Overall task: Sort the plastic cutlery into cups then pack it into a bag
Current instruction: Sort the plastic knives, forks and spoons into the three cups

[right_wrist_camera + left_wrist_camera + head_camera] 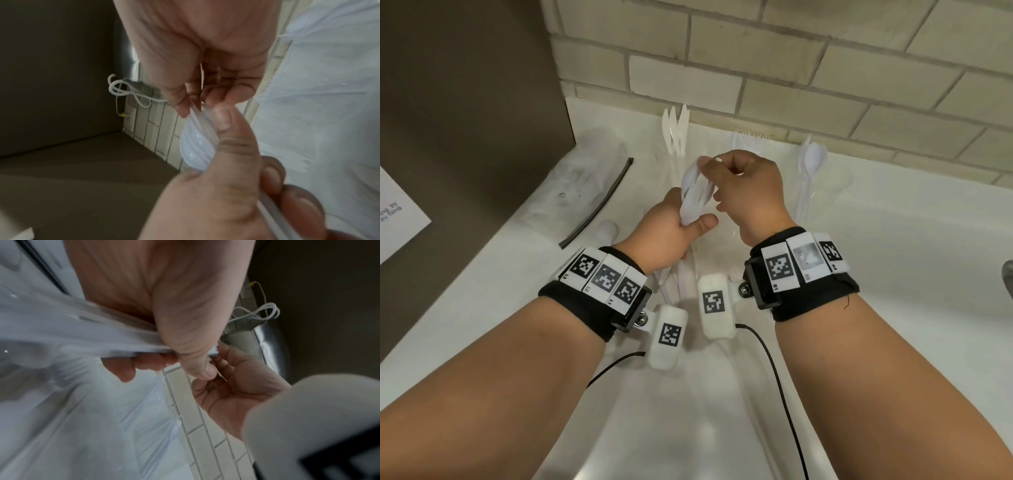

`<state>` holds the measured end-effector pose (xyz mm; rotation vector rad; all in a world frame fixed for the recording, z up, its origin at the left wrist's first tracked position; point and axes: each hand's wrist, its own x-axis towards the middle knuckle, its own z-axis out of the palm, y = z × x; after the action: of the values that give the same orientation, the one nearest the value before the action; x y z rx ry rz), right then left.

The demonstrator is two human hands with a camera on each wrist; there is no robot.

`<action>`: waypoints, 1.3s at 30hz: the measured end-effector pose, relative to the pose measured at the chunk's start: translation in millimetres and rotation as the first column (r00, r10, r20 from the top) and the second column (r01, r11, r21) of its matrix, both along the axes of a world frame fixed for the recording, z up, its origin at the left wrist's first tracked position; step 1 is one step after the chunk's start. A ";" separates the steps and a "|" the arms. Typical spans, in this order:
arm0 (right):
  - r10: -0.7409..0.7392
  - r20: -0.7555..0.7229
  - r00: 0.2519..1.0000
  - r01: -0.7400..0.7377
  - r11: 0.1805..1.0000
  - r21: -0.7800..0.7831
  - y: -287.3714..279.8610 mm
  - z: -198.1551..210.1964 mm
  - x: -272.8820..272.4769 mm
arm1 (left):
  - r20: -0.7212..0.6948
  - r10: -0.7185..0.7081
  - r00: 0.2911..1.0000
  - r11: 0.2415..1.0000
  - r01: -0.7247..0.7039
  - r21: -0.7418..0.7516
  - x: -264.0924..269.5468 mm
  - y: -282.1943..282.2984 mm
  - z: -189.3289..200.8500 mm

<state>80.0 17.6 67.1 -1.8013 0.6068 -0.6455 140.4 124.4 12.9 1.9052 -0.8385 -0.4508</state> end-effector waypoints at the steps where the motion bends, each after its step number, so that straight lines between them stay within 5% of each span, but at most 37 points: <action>1: -0.011 0.013 1.000 0.011 0.999 0.035 -1.6 0.2 -0.4 | -0.021 -0.002 1.000 1.000 0.002 -0.018 -0.4 0.5 -0.6; 13: -0.156 0.075 0.985 0.151 0.986 0.064 -5.9 2.8 5.8 | -0.024 -0.018 1.000 0.998 0.016 -0.055 -0.5 0.0 -10.0; 17: -0.263 0.259 0.929 0.224 0.960 0.168 -6.1 19.2 0.6 | 0.020 -0.028 0.999 0.999 0.028 0.021 -0.3 1.9 -12.1; 22: -0.321 0.506 0.801 0.151 0.926 0.347 -8.9 48.8 -7.8 | -0.122 -0.066 0.990 0.998 0.064 -0.020 -1.4 4.4 -17.0; 24: -0.279 0.461 0.842 0.130 0.936 0.328 -11.5 48.7 -6.3 | -0.114 -0.054 0.992 0.999 0.053 -0.012 -2.7 4.8 -14.0; 27: -0.098 0.177 0.979 0.065 0.981 0.182 -15.1 32.9 -5.1 | -0.105 -0.034 0.994 0.999 0.030 -0.040 -3.7 3.4 -8.9; 30: 0.055 -0.055 0.997 -0.050 0.994 0.100 -14.3 13.1 -6.3 | -0.080 -0.048 0.996 0.997 0.044 -0.056 -2.8 6.0 -4.7; 39: -0.012 0.070 0.997 0.005 0.995 0.097 -11.7 14.4 0.4 | -0.289 -0.041 0.956 0.985 -0.009 -0.170 -3.4 10.2 -6.6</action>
<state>80.4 5.9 81.5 -1.6799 0.5886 -0.6711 137.0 134.6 6.3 1.6269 -0.6744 -0.6333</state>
